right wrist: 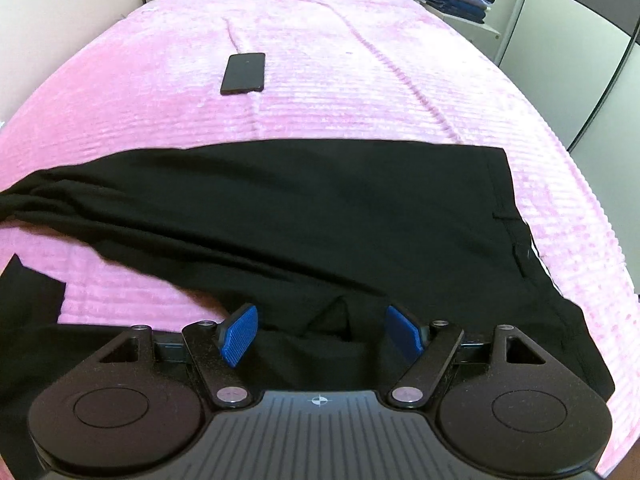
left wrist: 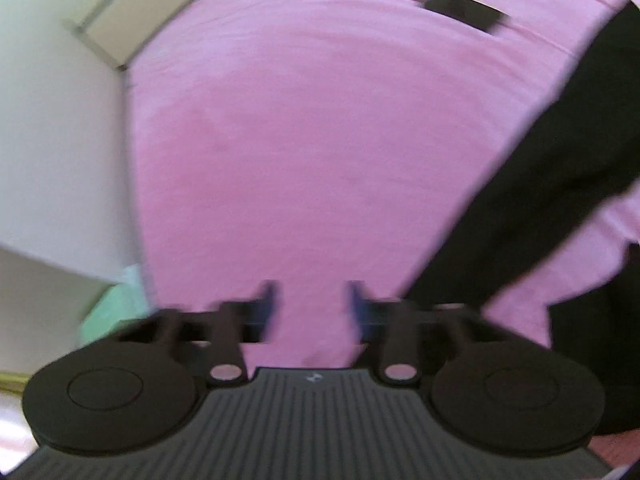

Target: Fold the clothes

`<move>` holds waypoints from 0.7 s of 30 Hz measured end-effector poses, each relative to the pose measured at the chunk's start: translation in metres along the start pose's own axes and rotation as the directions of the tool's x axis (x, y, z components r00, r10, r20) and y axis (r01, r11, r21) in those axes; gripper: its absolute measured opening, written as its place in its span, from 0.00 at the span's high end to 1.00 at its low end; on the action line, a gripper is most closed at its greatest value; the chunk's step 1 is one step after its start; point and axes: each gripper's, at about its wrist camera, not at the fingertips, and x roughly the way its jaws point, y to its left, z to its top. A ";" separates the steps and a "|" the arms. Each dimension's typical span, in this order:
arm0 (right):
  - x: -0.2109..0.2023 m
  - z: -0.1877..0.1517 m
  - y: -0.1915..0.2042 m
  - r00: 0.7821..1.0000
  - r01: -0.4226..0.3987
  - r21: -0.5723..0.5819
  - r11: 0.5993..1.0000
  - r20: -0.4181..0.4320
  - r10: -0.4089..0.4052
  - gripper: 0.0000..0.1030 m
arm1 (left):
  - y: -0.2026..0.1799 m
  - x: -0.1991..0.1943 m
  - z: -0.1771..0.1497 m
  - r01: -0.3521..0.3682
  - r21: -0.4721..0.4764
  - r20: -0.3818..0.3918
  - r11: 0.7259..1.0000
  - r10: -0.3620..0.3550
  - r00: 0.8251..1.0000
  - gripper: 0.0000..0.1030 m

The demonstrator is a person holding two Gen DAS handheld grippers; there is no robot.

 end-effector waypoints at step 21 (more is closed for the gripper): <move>-0.044 -0.059 -0.057 0.984 0.171 0.266 0.949 -0.094 -0.151 0.07 | -0.077 0.019 -0.036 -0.006 0.229 0.040 0.973 -0.003 0.999 0.60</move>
